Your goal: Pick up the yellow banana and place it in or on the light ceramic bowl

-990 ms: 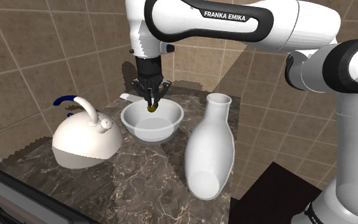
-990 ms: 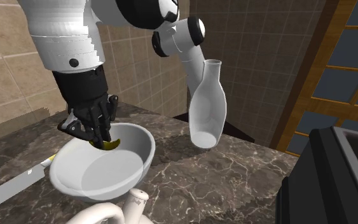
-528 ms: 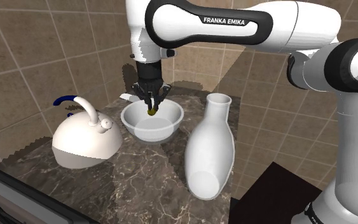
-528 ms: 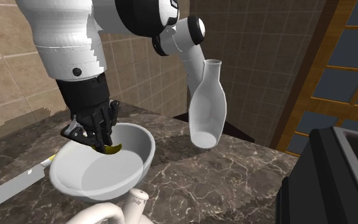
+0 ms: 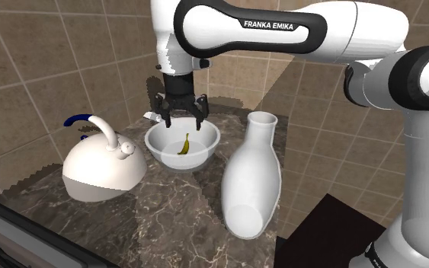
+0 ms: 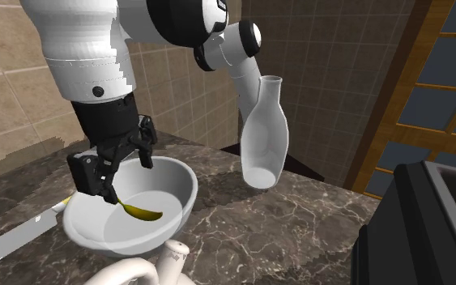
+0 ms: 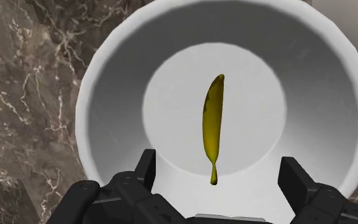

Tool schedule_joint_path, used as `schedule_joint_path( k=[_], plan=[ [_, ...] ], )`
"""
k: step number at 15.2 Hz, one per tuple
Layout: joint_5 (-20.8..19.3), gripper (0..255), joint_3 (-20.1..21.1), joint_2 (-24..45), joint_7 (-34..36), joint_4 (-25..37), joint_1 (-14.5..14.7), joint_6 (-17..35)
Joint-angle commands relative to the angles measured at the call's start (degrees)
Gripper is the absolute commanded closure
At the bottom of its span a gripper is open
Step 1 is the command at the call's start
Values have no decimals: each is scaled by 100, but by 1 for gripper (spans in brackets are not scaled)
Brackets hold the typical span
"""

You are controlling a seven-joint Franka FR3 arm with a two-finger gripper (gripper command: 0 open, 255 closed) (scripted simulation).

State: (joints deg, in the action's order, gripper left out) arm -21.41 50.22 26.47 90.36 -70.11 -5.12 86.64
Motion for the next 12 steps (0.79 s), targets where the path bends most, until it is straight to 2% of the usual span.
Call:
schedule_joint_path(
  k=[1, 4, 12],
  plan=[
    [-55, 0, -20, 75, -8, 321, 130, -242],
    [-303, 0, -129, 400, -51, 1453, 653, -1017],
    [-301, 0, -132, 399, -52, 1454, 655, -1017]
  ],
)
